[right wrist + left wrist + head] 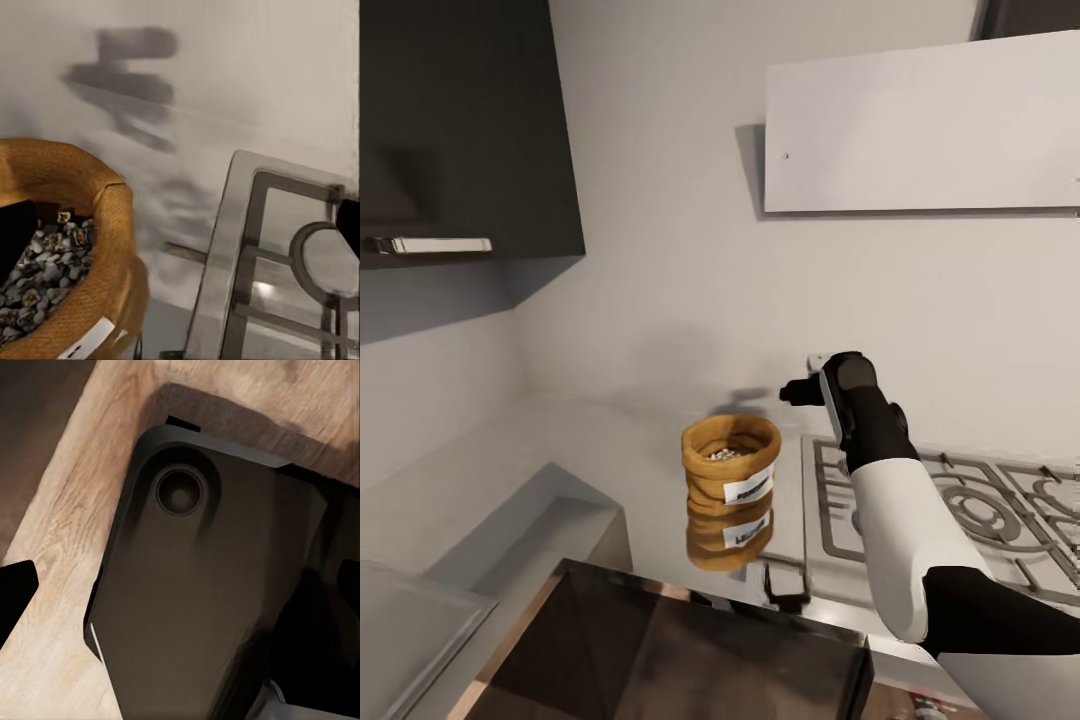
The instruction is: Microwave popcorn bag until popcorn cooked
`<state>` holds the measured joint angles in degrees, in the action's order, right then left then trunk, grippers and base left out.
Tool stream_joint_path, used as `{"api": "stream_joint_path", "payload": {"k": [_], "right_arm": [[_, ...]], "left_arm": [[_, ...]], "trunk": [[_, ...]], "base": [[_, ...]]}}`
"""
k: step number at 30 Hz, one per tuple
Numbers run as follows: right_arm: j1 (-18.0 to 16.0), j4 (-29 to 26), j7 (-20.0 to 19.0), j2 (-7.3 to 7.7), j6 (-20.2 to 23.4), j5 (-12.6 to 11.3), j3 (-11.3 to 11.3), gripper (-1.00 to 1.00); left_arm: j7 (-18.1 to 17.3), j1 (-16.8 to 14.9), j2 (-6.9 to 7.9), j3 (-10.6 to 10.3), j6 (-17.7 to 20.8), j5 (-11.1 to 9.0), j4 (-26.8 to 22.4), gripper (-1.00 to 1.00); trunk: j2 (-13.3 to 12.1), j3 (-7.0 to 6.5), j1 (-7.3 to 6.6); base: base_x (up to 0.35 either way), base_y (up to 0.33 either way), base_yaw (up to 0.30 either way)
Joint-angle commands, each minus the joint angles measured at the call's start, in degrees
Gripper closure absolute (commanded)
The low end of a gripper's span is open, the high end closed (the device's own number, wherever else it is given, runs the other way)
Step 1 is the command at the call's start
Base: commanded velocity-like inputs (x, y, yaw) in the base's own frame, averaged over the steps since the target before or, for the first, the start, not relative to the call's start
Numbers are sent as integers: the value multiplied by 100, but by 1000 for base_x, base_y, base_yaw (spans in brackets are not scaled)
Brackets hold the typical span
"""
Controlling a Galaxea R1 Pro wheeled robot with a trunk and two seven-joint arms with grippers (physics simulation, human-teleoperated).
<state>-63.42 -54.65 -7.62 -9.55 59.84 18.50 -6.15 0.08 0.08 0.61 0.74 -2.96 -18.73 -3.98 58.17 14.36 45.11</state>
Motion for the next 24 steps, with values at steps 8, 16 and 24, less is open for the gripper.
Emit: {"api": "stream_joint_path", "payload": {"k": [8, 16, 24], "right_arm": [[-4, -11, -25, -30, 16, 66, -10, -100], [-4, -2, 84, -45, 16, 39, -35, -100], [-4, -2, 93, -41, 16, 39, -35, -100]], "left_arm": [[1, 1, 0, 19, -11, -33, -7, -100], [5, 1, 7, 27, -10, -41, -7, -100], [5, 1, 9, 31, -11, -43, -7, -100]], "trunk": [[4, 7, 0], [4, 7, 0], [4, 7, 0]], "base": [[0, -276, 0], [0, -200, 129], [0, -6, 267]]}}
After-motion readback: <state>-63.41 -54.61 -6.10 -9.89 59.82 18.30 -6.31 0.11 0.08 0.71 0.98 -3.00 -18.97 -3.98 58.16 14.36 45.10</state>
